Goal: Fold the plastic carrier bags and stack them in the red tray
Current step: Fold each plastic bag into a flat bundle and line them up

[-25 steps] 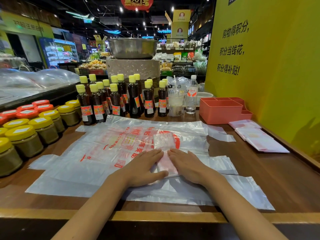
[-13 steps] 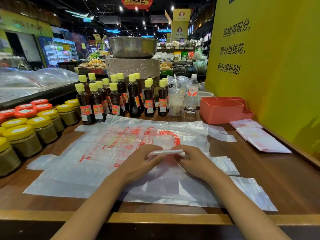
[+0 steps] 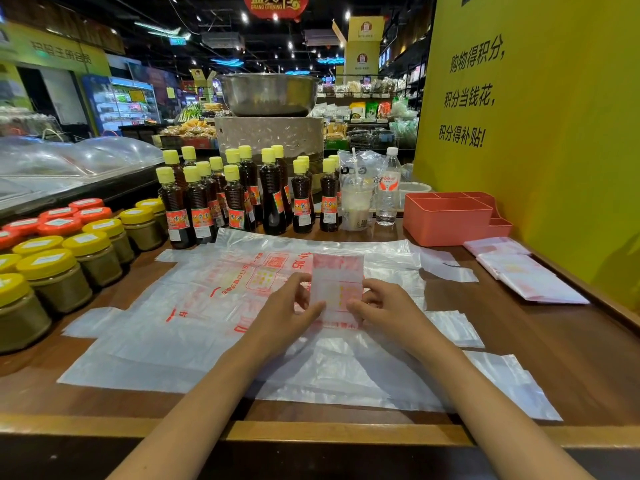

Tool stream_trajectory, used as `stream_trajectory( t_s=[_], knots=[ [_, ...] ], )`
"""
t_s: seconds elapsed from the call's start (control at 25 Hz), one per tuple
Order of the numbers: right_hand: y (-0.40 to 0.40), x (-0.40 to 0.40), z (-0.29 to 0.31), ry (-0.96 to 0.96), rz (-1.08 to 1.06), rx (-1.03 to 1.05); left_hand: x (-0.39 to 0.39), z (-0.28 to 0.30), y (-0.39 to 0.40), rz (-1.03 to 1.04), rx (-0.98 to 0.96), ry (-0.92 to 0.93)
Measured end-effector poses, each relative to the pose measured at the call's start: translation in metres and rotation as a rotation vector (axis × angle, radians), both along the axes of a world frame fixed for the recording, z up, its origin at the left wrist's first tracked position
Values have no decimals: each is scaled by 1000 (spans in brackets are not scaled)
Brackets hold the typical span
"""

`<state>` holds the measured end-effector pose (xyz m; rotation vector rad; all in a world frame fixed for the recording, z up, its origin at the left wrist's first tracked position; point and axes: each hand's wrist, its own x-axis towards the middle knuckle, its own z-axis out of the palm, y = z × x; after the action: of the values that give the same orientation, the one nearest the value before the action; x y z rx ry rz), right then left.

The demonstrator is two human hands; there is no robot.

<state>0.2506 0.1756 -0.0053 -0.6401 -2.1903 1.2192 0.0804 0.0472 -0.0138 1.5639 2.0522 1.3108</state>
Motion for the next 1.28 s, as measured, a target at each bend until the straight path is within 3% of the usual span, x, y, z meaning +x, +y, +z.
stream_trajectory(
  t_s=[0.16,0.32,0.44,0.6,1.0,1.16,1.28],
  knots=[
    [2,-2,-7,-115,-57,177,-1,-5,4,23,-52,71],
    [2,-6,-12,-169,-72,358,-3,-6,6,104,-191,334],
    [3,-11,-16,-301,-70,478,-4,-7,6,14,-276,483],
    [0,-12,-19,-528,33,571,8,-1,1,-94,-320,481],
    [-4,-13,-21,-764,97,649,5,-12,10,-112,-532,691],
    [-4,-17,-14,-780,123,602,3,-8,11,-117,-565,683],
    [-5,-13,-20,-668,80,585,5,-10,12,-88,-522,703]
  ],
)
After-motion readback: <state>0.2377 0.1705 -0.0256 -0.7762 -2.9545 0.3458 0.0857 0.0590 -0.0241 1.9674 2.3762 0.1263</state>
